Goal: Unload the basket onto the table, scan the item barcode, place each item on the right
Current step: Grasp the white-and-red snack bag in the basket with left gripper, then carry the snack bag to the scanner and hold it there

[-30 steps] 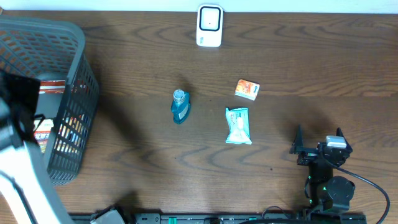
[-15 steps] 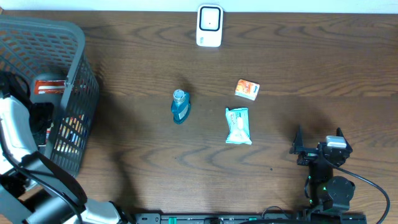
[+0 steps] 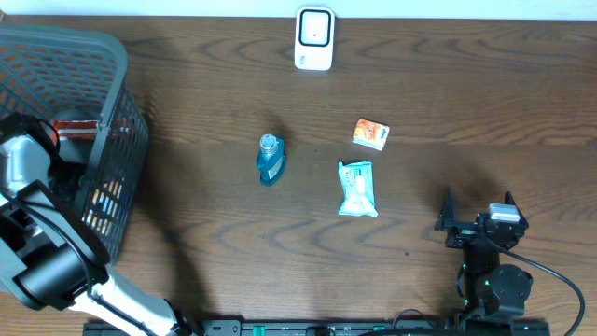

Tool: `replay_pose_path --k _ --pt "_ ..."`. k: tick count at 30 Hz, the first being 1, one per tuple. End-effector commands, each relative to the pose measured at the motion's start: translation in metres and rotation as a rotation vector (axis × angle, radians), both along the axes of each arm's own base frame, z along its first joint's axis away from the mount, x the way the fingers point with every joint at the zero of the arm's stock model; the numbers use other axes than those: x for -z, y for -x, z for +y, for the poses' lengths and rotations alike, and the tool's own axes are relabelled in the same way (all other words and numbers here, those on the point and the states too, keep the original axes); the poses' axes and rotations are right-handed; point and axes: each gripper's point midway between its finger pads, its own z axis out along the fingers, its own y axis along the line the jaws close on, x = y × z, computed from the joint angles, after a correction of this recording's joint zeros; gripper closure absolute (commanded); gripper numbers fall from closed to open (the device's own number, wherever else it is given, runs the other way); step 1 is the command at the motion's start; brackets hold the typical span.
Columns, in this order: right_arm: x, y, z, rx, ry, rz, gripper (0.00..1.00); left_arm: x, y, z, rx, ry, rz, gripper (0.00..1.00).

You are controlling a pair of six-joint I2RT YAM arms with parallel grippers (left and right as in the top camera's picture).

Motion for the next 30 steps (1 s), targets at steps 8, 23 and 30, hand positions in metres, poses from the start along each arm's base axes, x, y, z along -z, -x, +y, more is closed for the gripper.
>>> replay_pose_path --k 8,23,30 --pt "0.001 0.000 -0.001 0.004 0.012 0.002 0.01 -0.036 -0.006 0.003 0.036 -0.052 -0.086 0.93" --pt "0.001 0.000 -0.001 0.004 0.012 0.002 0.01 -0.358 -0.005 -0.074 0.225 -0.494 -1.072 0.93" --pt "0.001 0.000 -0.001 0.004 0.012 0.002 0.01 -0.447 -0.005 -0.246 0.808 -0.247 -1.554 0.93"
